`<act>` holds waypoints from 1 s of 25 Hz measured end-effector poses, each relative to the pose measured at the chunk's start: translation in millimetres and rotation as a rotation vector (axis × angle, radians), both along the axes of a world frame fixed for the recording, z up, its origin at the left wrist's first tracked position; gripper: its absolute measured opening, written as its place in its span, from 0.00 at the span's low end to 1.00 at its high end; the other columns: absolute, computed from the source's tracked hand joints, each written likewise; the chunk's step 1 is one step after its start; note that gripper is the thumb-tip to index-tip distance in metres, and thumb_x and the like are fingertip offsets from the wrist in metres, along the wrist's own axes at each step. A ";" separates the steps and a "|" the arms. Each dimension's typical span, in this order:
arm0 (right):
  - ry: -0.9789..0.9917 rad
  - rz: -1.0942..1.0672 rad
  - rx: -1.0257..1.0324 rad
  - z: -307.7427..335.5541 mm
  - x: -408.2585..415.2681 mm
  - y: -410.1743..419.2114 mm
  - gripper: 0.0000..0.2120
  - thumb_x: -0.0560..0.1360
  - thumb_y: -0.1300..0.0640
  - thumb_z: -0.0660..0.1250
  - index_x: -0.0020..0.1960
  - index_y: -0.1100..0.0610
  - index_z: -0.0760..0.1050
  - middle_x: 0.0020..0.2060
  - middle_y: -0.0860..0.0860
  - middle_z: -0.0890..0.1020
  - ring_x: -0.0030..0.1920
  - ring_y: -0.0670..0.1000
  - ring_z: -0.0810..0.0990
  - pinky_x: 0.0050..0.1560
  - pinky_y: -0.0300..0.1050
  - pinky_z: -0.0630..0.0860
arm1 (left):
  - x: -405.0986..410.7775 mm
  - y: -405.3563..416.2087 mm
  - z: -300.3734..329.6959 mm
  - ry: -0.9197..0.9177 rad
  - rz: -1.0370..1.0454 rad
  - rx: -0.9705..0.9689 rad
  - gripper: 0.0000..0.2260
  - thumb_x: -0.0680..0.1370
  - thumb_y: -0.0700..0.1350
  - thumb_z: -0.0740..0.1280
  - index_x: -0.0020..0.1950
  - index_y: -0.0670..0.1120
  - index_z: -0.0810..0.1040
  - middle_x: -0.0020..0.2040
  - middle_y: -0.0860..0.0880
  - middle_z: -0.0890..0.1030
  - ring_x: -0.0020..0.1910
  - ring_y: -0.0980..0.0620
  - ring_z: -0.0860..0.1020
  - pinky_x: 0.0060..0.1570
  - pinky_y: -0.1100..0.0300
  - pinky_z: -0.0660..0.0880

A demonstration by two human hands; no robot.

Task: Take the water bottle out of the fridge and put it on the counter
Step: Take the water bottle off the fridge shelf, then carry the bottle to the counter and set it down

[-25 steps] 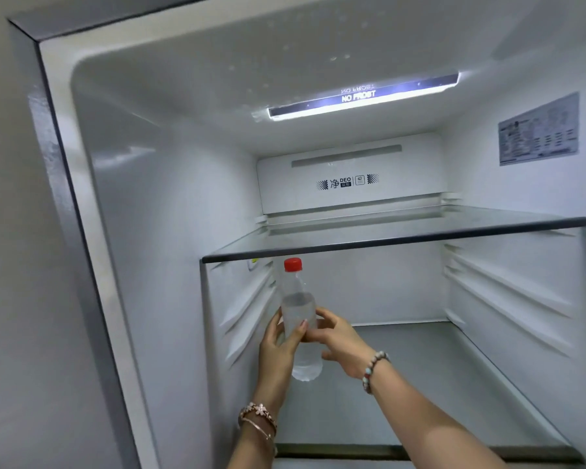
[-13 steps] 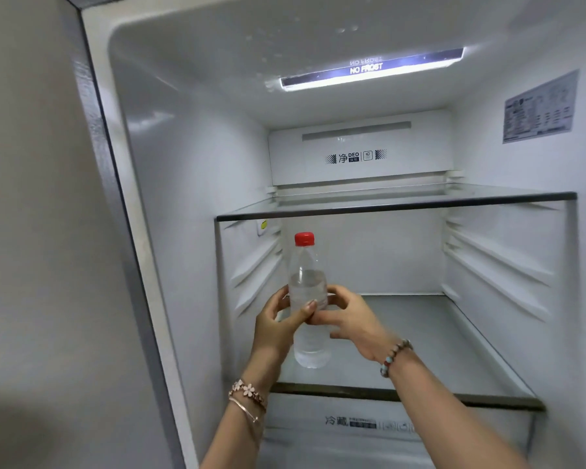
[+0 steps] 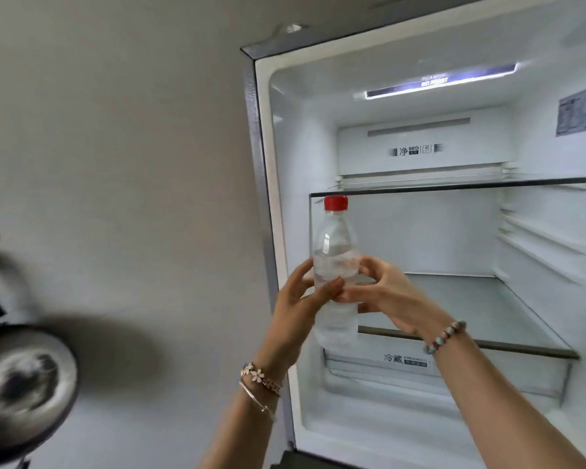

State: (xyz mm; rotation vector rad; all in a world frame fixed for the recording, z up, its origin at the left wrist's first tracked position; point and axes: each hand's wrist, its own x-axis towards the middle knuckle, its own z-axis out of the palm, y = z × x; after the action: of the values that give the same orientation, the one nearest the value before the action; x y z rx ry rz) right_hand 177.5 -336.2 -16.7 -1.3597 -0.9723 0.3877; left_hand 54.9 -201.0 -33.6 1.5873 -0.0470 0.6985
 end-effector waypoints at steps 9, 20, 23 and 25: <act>-0.077 0.376 0.013 0.9 -213.3 89.8 0.24 0.68 0.62 0.78 0.63 0.57 0.78 0.57 0.55 0.85 0.55 0.55 0.85 0.51 0.50 0.83 | -255.6 41.0 4.8 -0.007 0.360 0.045 0.21 0.72 0.48 0.76 0.64 0.50 0.79 0.58 0.43 0.85 0.55 0.43 0.84 0.60 0.37 0.77; -0.041 1.259 0.034 -34.0 -627.9 265.7 0.23 0.68 0.59 0.79 0.62 0.52 0.80 0.58 0.55 0.85 0.59 0.57 0.83 0.60 0.60 0.79 | -680.5 64.3 -28.6 0.052 1.233 0.044 0.17 0.72 0.49 0.76 0.61 0.54 0.82 0.56 0.49 0.86 0.55 0.47 0.84 0.45 0.53 0.83; -0.081 1.598 0.069 -36.5 -764.2 285.2 0.20 0.69 0.59 0.78 0.60 0.51 0.81 0.57 0.54 0.86 0.59 0.56 0.83 0.58 0.56 0.81 | -789.6 32.9 -32.9 0.035 1.564 0.004 0.20 0.72 0.45 0.77 0.63 0.49 0.81 0.57 0.44 0.86 0.55 0.46 0.84 0.54 0.48 0.81; -0.054 1.811 0.078 -38.8 -859.8 278.9 0.20 0.70 0.61 0.77 0.62 0.53 0.80 0.58 0.56 0.85 0.59 0.58 0.83 0.59 0.58 0.80 | -854.2 -3.3 -30.2 0.069 1.791 0.014 0.19 0.74 0.42 0.75 0.64 0.46 0.80 0.58 0.44 0.85 0.55 0.48 0.84 0.53 0.52 0.81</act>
State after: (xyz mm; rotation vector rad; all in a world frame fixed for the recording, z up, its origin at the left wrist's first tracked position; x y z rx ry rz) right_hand -682.3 -57.2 -55.5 -0.0385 -2.0304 1.5860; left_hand -799.3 -204.3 -63.8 1.3285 1.5683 1.9283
